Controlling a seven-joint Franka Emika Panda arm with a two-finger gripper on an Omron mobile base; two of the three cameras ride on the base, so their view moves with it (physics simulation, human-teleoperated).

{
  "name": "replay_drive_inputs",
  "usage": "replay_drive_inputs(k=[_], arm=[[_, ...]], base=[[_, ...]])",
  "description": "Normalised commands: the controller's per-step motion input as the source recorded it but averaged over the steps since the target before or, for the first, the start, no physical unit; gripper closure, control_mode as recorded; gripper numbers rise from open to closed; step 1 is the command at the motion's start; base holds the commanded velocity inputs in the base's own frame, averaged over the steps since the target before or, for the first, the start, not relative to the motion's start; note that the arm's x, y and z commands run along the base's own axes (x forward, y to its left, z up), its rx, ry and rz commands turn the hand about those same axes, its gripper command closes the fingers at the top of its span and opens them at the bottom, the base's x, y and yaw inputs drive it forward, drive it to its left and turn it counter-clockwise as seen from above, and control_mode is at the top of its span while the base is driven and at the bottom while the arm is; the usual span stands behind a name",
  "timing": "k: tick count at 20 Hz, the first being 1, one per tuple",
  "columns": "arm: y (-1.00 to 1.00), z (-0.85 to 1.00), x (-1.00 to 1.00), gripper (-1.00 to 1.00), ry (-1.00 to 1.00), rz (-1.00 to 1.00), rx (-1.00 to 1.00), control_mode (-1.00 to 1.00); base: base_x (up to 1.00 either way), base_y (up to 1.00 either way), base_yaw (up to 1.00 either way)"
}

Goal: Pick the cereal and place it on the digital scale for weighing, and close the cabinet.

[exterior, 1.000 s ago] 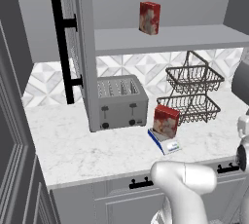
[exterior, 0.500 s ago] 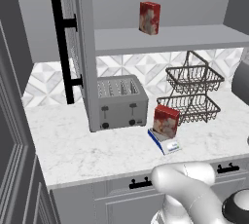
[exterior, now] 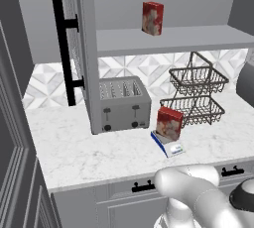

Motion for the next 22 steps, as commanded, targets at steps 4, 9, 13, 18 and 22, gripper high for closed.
replay_drive_inputs(k=[4, 9, 13, 18, 22], arm=[[-0.68, 0.00, -0.31, -1.00, 0.17, 0.00, 0.00, -1.00], [-0.41, 0.00, -0.05, -1.00, 0.13, 0.00, 0.00, -1.00], [-0.10, 0.04, 0.00, -1.00, 0.06, 0.03, 0.00, -1.00], [0.00, 0.38, 0.00, -1.00, 0.11, 0.06, -0.01, -1.00], [0.00, 0.46, 0.00, -1.00, 0.11, 0.07, -0.04, -1.00]], base=[[0.00, 0.00, 0.00], [0.00, 0.00, 0.00], [0.00, 0.00, 0.00], [0.00, 0.00, 0.00], [0.00, 0.00, 0.00]])
